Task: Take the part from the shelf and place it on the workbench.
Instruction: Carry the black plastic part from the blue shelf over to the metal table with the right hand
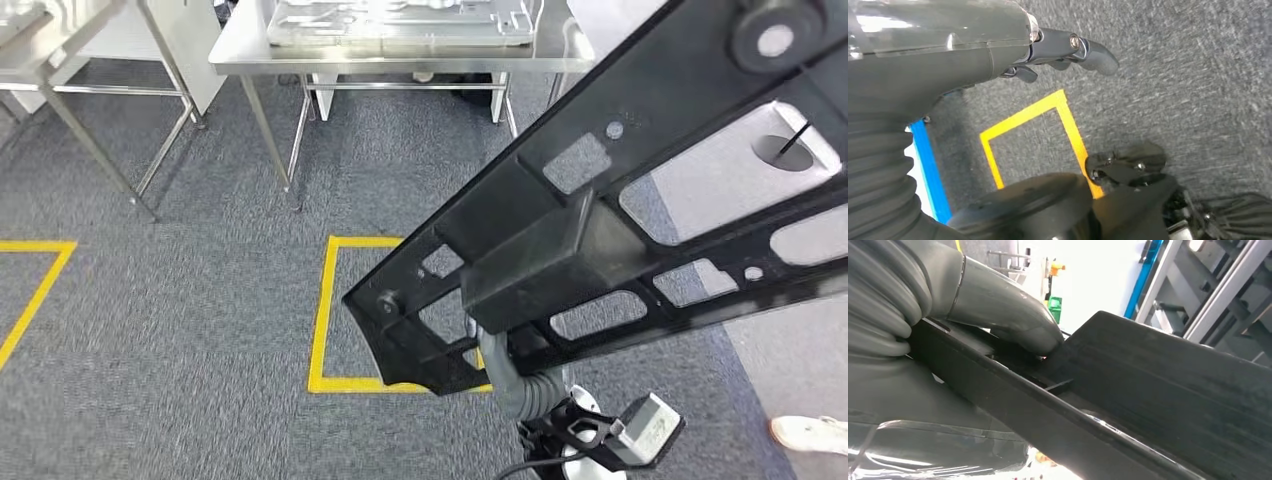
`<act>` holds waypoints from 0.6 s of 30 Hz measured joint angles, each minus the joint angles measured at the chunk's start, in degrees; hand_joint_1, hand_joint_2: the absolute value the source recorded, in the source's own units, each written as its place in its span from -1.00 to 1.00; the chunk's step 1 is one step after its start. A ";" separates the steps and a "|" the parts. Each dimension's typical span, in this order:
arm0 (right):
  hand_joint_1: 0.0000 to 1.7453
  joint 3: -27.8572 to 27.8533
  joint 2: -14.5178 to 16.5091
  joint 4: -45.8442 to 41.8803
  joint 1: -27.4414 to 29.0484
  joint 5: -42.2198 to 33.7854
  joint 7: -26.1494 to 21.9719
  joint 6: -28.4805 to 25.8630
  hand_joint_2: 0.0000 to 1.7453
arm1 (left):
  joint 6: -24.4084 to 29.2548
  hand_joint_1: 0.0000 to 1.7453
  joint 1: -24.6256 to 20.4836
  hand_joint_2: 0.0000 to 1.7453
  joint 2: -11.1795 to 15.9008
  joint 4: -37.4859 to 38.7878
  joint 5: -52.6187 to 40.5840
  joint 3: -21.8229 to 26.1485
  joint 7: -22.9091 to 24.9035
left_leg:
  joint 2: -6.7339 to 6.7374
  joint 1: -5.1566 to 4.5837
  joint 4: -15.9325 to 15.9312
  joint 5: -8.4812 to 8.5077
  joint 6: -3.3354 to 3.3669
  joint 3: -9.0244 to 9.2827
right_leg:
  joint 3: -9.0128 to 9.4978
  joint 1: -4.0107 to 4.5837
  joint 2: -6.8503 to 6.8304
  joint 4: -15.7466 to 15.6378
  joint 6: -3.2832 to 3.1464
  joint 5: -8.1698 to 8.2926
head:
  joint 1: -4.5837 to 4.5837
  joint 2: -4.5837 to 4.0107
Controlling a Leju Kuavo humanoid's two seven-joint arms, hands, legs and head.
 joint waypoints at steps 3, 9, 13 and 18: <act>1.00 -0.05 0.05 -0.43 -0.12 0.09 -0.02 0.01 1.00 | 0.09 -1.00 -0.38 1.00 0.05 -0.09 0.16 0.02 -0.24 | 0.15 0.08 1.44 0.93 -1.16 0.26 | 1.12 0.24 0.44 -0.67 -1.55 -0.41 | -0.05 0.00; 1.00 -0.10 0.16 -0.37 0.13 0.17 -0.10 0.40 1.00 | 0.21 -1.00 -0.30 1.00 0.04 -0.11 0.67 0.04 -0.87 | 0.14 0.17 18.01 -3.91 -1.75 -12.65 | 7.90 0.23 0.90 -2.52 -2.93 -4.93 | -0.05 0.00; 1.00 -0.12 0.14 -0.30 0.45 0.41 -0.25 0.80 1.00 | 0.21 -1.00 -0.24 1.00 0.07 -0.13 0.76 0.07 -1.23 | 0.13 -0.50 10.00 0.20 -0.43 -15.68 | 13.19 0.65 1.13 -2.59 -2.90 -8.91 | -0.04 0.00; 1.00 -0.39 -0.04 -0.19 1.33 0.82 -1.15 0.92 1.00 | 0.04 -1.00 -0.46 1.00 0.06 -0.13 0.52 0.07 -1.51 | -0.08 -1.24 3.86 10.08 1.47 -14.61 | 15.52 0.81 1.40 -1.44 -1.29 -10.98 | -0.03 0.01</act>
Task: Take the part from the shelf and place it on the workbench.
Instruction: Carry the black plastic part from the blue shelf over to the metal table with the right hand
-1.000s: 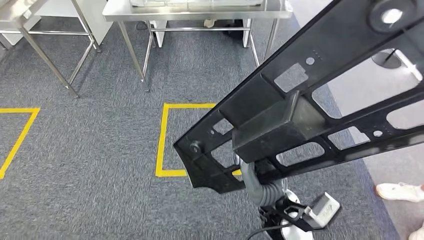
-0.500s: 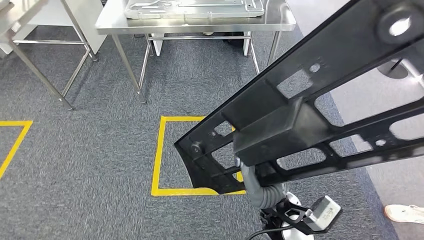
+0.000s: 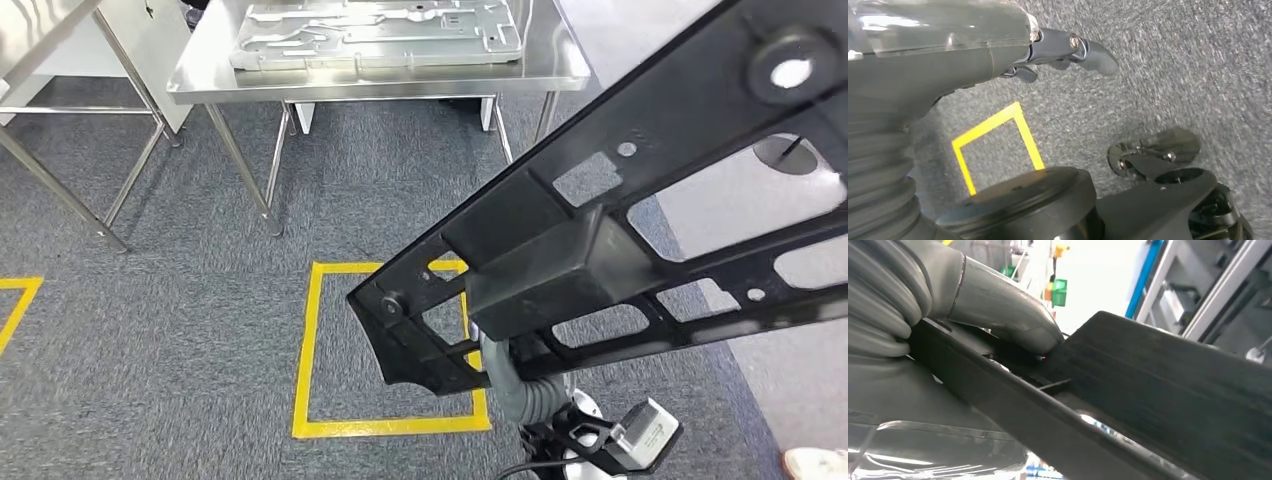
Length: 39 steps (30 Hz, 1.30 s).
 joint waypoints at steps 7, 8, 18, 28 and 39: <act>1.00 -0.14 -0.14 -0.17 0.87 0.25 -0.60 0.06 1.00 | -0.04 -1.00 0.57 1.00 -0.16 0.00 -0.01 0.01 0.10 | -0.17 0.73 -2.19 -3.84 0.71 6.36 | -13.29 -0.99 -0.51 14.77 2.06 -4.06 | 0.00 -0.01; 1.00 -0.15 -0.16 -0.17 0.98 0.25 -0.60 0.08 1.00 | -0.04 -1.00 0.73 1.00 -0.16 0.00 0.04 0.01 0.10 | -0.25 0.83 -2.19 -4.74 0.55 7.49 | -14.06 -1.13 -0.59 13.32 2.24 -3.95 | 0.00 -0.01; 1.00 -0.56 -0.42 0.22 0.61 0.08 -0.73 1.22 1.00 | 0.31 -1.00 0.95 1.00 -0.22 -0.04 0.45 0.02 -0.05 | -0.02 1.14 4.44 -7.36 -2.18 9.29 | -10.32 -0.85 -0.90 -1.22 -0.86 8.02 | 0.03 0.00; 1.00 -0.62 -0.43 1.51 -0.44 -1.03 -0.65 2.55 1.00 | 0.49 -1.00 0.76 1.00 -0.20 -0.04 1.51 0.73 -0.40 | 0.00 0.34 1.06 -0.11 -0.74 -1.46 | 0.85 -0.47 -0.51 -2.17 -0.27 -0.48 | 0.05 0.00; 1.00 -0.67 -0.66 1.88 -1.08 -1.45 -0.79 2.94 1.00 | 0.52 -1.00 1.19 1.00 -0.46 -0.04 0.97 0.83 -0.03 | -0.47 0.70 -2.05 -4.88 0.88 7.66 | -13.30 -1.02 -0.76 12.07 2.28 -4.24 | 0.04 -0.01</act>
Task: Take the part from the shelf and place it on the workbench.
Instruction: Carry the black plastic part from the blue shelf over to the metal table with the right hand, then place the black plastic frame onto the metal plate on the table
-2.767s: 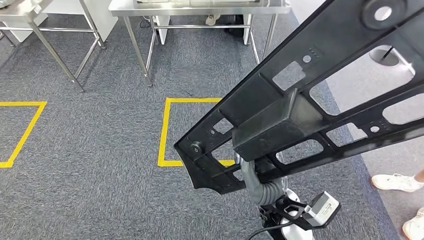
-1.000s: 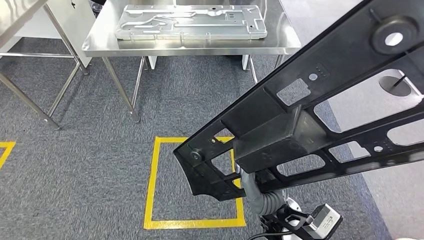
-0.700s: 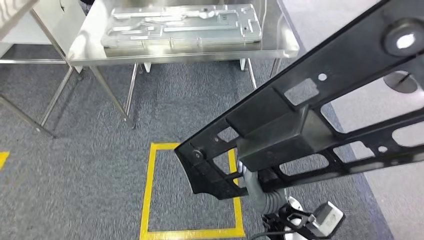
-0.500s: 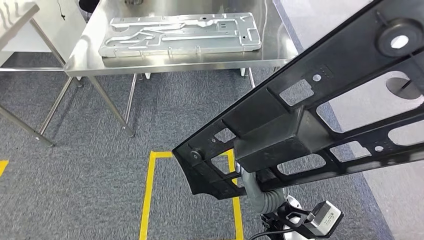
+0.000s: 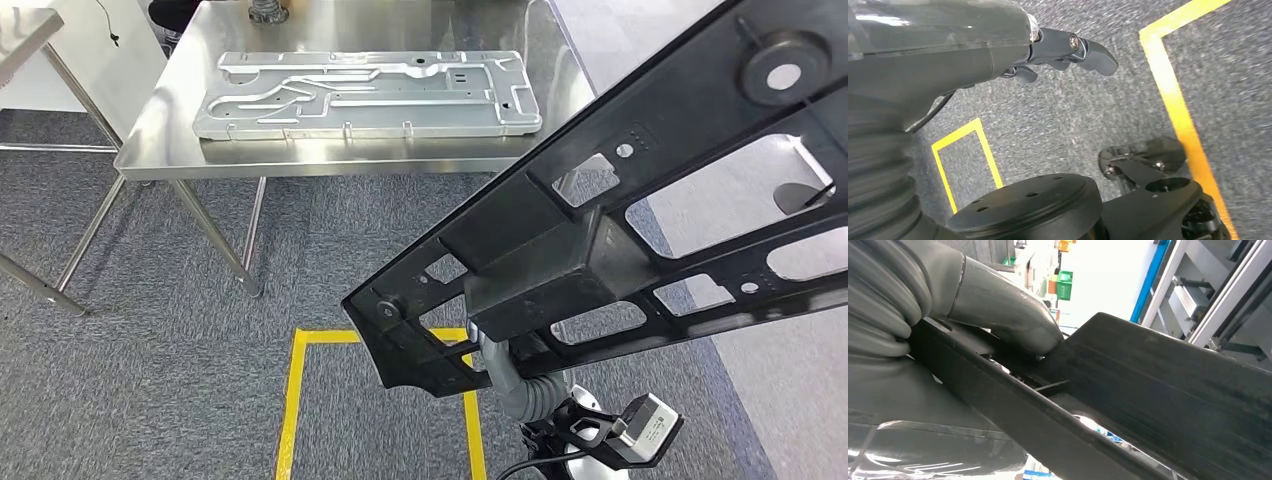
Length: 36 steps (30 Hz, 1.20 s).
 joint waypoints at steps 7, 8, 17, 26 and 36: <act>1.00 -0.45 -0.45 0.19 0.64 -0.04 -0.78 -0.74 1.00 | 0.11 -1.00 0.20 1.00 -0.07 0.02 -0.89 -0.04 0.10 | -0.26 -0.16 0.40 -3.56 -1.79 4.81 | 1.68 0.66 0.11 -11.81 -2.54 12.79 | -0.03 0.01; 1.00 -0.55 -0.48 0.16 0.66 -0.05 -0.97 -0.87 1.00 | 0.11 -1.00 0.08 1.00 -0.07 0.01 -1.03 -0.06 0.15 | -0.18 -0.12 2.25 -2.87 -2.05 4.34 | 2.71 0.53 0.14 -12.35 -2.91 12.30 | -0.03 0.00; 1.00 -0.83 -0.74 0.21 0.82 -0.09 -1.29 -0.90 1.00 | 0.09 -1.00 -1.08 1.00 -0.07 0.00 -1.04 -0.10 0.50 | 0.43 0.05 8.68 -3.98 -2.75 -8.65 | 12.08 0.37 0.31 -13.95 -3.34 6.10 | -0.03 0.00; 1.00 -0.85 -0.87 0.35 0.58 -0.06 -1.33 -0.81 1.00 | 0.13 -1.00 -1.44 1.00 -0.12 0.00 -0.62 -0.10 0.55 | 0.41 -0.04 2.18 3.09 0.39 -4.60 | 9.97 0.57 0.28 -2.57 -0.68 1.34 | -0.02 0.00; 1.00 -0.83 -0.92 0.68 0.57 -0.11 -1.26 -0.77 1.00 | 0.22 -1.00 -0.49 1.00 -0.13 0.01 -0.55 -0.08 0.54 | 0.01 -0.24 1.71 -0.90 -1.01 0.35 | 4.34 1.02 -0.12 -11.44 -2.15 9.01 | 0.09 0.00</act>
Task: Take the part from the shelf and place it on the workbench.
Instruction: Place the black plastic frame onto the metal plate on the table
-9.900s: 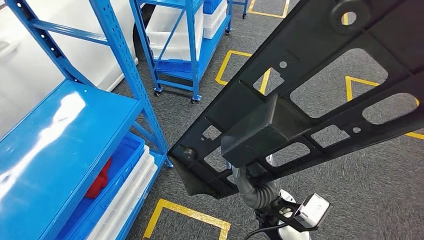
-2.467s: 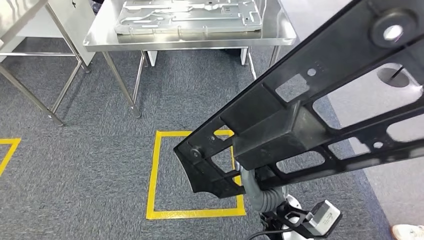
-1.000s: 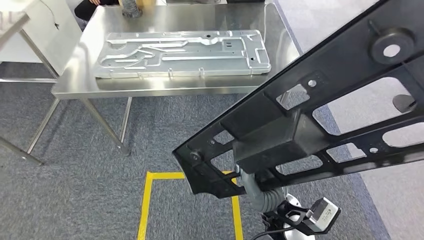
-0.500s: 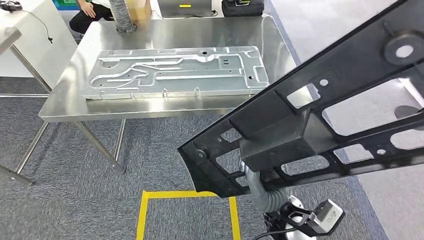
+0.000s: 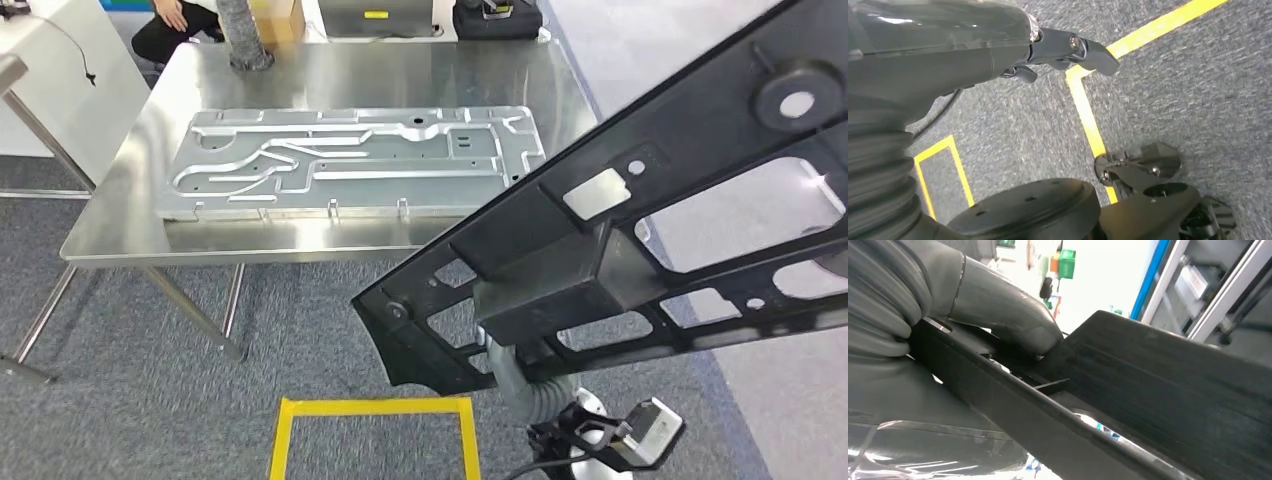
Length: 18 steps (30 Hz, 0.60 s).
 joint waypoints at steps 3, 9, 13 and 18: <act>1.00 -0.03 0.02 0.10 -0.29 -0.10 0.06 -0.02 1.00 | 0.04 -1.00 0.06 1.00 0.04 -0.01 -0.01 0.00 -0.11 | 0.14 -0.12 2.54 0.31 -0.92 0.03 | 2.69 -0.47 0.02 -1.50 -0.95 0.08 | 0.01 0.00; 1.00 -0.08 0.07 0.72 -0.71 -0.52 -0.03 0.02 1.00 | 0.04 -1.00 -0.59 1.00 0.09 -0.01 0.28 0.03 -0.58 | 0.43 0.57 14.58 -5.15 -2.27 -11.19 | 7.32 -0.97 -0.11 -2.29 -1.25 -3.20 | 0.00 0.00; 1.00 -0.10 0.07 1.43 -0.74 -0.70 -0.47 0.00 1.00 | 0.03 -1.00 -0.53 1.00 0.08 0.00 0.15 0.03 -0.63 | 0.78 0.69 3.94 4.65 -2.14 -10.83 | 11.09 -1.26 0.13 -2.25 -0.16 -6.54 | 0.01 0.00; 1.00 -0.33 0.03 1.24 -0.82 -0.64 -0.88 -0.30 1.00 | -0.01 -1.00 -0.79 1.00 -0.04 -0.01 -0.55 -0.04 -0.63 | 0.60 0.50 1.08 5.72 -0.10 -8.09 | 10.80 -1.26 0.09 1.69 1.84 -5.57 | 0.02 0.00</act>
